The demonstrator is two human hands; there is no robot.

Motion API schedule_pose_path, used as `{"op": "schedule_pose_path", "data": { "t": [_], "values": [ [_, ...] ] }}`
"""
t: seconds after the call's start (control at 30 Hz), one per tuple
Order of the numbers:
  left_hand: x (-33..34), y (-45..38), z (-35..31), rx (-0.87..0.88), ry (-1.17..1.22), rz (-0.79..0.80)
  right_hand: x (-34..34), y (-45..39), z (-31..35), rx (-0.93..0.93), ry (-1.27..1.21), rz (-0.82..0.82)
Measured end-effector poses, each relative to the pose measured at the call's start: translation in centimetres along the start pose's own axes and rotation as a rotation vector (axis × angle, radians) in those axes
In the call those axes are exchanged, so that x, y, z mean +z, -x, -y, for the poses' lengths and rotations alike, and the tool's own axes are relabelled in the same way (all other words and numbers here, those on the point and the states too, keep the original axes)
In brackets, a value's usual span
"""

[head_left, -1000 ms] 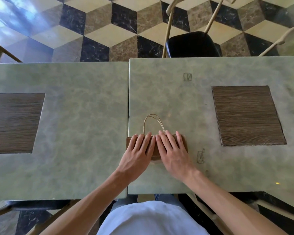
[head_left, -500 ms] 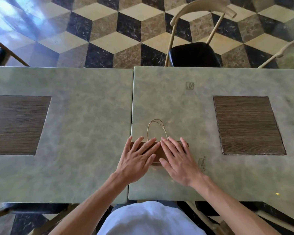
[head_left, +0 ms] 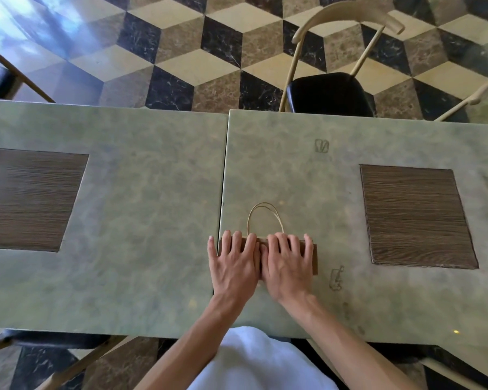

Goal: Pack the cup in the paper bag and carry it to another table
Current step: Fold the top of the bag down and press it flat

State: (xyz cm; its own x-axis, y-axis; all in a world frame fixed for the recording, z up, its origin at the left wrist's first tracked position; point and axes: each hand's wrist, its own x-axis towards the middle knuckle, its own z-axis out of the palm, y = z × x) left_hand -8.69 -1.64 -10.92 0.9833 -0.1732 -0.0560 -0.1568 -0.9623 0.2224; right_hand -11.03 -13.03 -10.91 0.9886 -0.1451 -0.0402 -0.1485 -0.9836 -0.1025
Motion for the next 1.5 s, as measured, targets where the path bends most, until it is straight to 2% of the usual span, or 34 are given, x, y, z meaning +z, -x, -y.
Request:
{"op": "schedule_pose_path", "data": {
  "t": [0.3,0.57,0.77,0.9,1.0,1.1,1.17,1.27,1.3,1.37,1.5],
  "values": [
    [0.9,-0.5,0.0,0.035,0.018,-0.072,1.0,-0.5,-0.6,-0.012,-0.039,-0.048],
    [0.7,-0.2,0.1,0.039,0.023,-0.017,1.3,0.0,-1.2,-0.069,-0.113,-0.107],
    [0.5,-1.1,0.3,0.064,0.043,0.036,1.1,-0.9,-1.2,-0.038,-0.076,-0.040],
    [1.1,-0.5,1.0,-0.010,0.149,-0.045,1.0,0.0,-1.8,-0.111,-0.110,-0.092],
    [1.1,0.1,1.9,-0.098,0.237,-0.074,1.0,0.7,-2.3,0.082,-0.145,-0.157],
    [0.6,-0.2,3.4,-0.146,0.378,-0.019,1.0,0.9,-3.3,0.319,-0.217,-0.187],
    [0.2,-0.5,3.9,-0.238,0.480,0.053,0.9,1.0,-3.9,0.450,-0.331,-0.128],
    [-0.3,-0.4,3.7,-0.448,0.621,0.162,0.1,0.8,-3.8,0.694,-0.624,0.049],
    [-0.3,-0.2,3.7,-0.512,0.679,0.201,0.0,0.8,-3.6,0.755,-0.686,0.055],
    [-0.1,0.0,3.8,-0.598,0.808,0.247,-0.2,1.0,-3.4,0.824,-0.774,0.003],
    [0.2,0.1,4.3,-0.576,0.998,0.297,0.4,1.2,-3.4,0.918,-0.936,-0.007]
  ]
}}
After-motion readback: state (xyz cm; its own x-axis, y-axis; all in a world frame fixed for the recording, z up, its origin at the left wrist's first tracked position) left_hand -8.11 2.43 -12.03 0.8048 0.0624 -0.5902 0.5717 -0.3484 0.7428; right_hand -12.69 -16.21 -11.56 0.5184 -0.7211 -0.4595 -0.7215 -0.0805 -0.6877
